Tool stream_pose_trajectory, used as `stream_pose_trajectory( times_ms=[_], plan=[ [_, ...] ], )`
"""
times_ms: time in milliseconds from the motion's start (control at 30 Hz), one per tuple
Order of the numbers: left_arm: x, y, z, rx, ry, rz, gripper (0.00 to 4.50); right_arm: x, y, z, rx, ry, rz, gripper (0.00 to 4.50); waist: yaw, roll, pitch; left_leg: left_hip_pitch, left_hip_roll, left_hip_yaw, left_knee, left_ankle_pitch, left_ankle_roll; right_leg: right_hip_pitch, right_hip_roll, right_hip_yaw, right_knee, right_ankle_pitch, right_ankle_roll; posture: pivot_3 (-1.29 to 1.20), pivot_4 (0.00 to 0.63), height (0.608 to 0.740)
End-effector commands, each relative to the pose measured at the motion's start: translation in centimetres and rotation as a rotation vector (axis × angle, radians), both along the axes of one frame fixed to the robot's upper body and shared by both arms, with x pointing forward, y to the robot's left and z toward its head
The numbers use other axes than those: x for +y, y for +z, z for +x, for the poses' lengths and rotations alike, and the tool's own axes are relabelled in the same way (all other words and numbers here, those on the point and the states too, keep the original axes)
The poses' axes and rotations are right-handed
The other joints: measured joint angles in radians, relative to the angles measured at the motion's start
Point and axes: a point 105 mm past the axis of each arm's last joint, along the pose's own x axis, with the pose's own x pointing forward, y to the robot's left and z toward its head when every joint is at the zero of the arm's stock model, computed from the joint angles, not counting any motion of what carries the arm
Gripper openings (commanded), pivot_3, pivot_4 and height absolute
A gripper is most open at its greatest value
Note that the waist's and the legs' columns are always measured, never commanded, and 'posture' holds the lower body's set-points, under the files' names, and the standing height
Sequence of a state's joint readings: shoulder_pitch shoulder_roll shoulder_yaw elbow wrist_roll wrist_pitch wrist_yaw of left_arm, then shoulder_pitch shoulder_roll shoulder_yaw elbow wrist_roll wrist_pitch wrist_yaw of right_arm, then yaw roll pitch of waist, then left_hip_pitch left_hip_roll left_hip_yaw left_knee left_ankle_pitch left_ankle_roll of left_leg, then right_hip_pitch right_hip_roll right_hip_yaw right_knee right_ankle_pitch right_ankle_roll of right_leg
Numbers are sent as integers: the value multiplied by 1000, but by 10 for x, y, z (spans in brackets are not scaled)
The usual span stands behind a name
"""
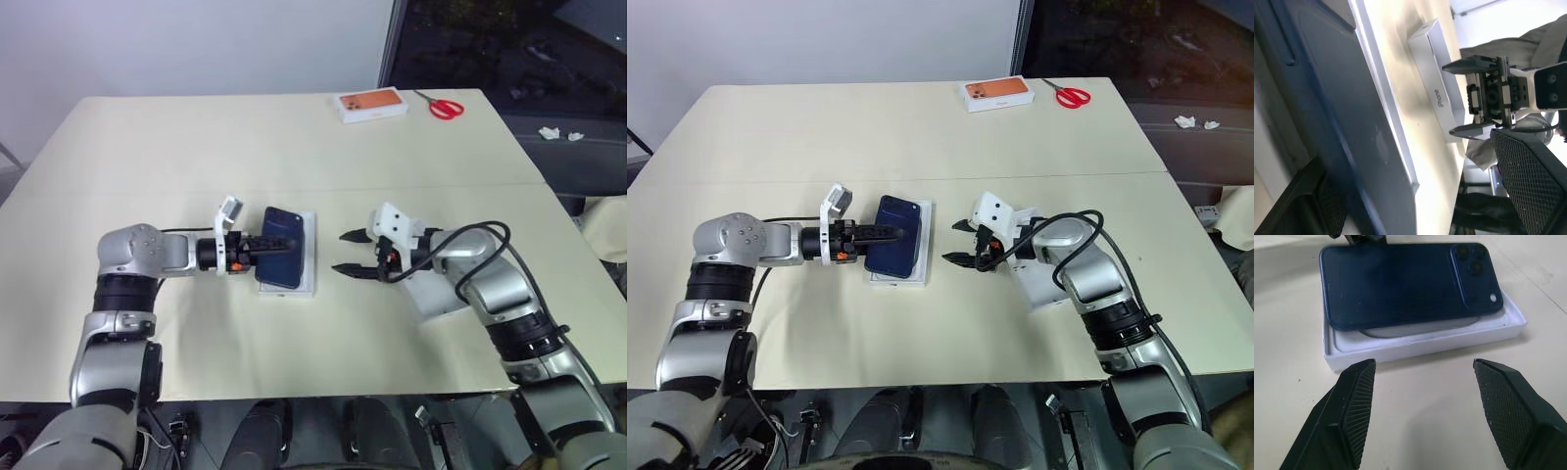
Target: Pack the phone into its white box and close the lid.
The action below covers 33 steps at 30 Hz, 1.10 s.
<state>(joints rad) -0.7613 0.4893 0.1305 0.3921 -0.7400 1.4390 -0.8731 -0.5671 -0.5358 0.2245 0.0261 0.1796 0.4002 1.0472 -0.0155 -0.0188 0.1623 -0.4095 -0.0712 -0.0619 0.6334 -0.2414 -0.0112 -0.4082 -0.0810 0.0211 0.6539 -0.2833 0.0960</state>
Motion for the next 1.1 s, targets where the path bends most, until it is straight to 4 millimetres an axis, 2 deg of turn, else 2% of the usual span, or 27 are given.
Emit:
stream_pose_trajectory(
  times_ms=[33, 233, 600, 733, 833, 933, 967, 1033, 1067, 1100],
  plan=[
    [3, 18, -4, -53, -7, 10, 4321, 6, 12, 2, -51, 18, 19, 3349, 1, 0, 0, 0, 0, 0, 0, 0, 0, 0, 0, 0, 0, 0, 0, 0, 150, 740],
    [17, 15, 1, -64, 68, 91, 4321, 8, 12, 2, -53, 20, 26, 3349, 2, 0, 0, 0, 0, 0, 0, 0, -1, 0, 0, 0, 0, 0, 0, 0, 150, 740],
    [37, 28, -18, -146, 51, 155, 4321, 8, 11, 4, -57, 16, 20, 3349, 1, 0, 0, 0, 0, 0, 0, 0, -1, 0, 0, 0, 0, 0, 0, 0, 150, 740],
    [54, 42, -1, -278, 175, 142, 4321, 9, 15, 4, -58, 13, 40, 3349, 1, 0, 0, 0, 0, 0, 0, 1, -1, 0, 0, 0, 0, 0, 0, 0, 150, 740],
    [71, 32, 8, -360, 277, 231, 4321, 5, 17, 8, -65, -11, 45, 3349, -1, 0, 0, 0, 0, 0, 0, 1, -1, 0, -1, 0, 0, 0, 0, 0, 150, 740],
    [79, 22, 14, -350, 358, 252, 3428, 1, 14, 18, -108, -69, 18, 2393, 2, 0, 0, 0, 0, 0, 0, 1, -1, 0, -1, 1, 0, 0, 0, 0, 150, 740],
    [81, 18, 14, -350, 367, 275, 2985, 1, 13, 19, -119, -76, 6, 1936, 2, 0, 0, 0, 0, 0, 0, 1, -1, 0, -1, 0, 0, 0, 0, 0, 150, 740],
    [90, -10, 19, -338, 415, 430, 1921, -1, 3, 29, -150, -128, -59, 827, 2, 0, 0, 0, 0, 0, 0, 0, -1, 0, -1, 1, 0, 0, 0, 0, 150, 740],
    [91, -18, 20, -344, 418, 469, 1349, -1, 0, 30, -168, -130, -81, 254, 2, 0, 0, 0, 0, 0, 0, 1, -1, 0, -1, 1, 0, 0, 0, 0, 150, 740],
    [86, -24, 22, -345, 423, 472, 821, 2, -2, 30, -168, -130, -79, 0, 2, 0, 0, 0, 0, 0, 0, 1, -1, 0, -1, 1, 0, 0, 0, 0, 150, 740]
  ],
)
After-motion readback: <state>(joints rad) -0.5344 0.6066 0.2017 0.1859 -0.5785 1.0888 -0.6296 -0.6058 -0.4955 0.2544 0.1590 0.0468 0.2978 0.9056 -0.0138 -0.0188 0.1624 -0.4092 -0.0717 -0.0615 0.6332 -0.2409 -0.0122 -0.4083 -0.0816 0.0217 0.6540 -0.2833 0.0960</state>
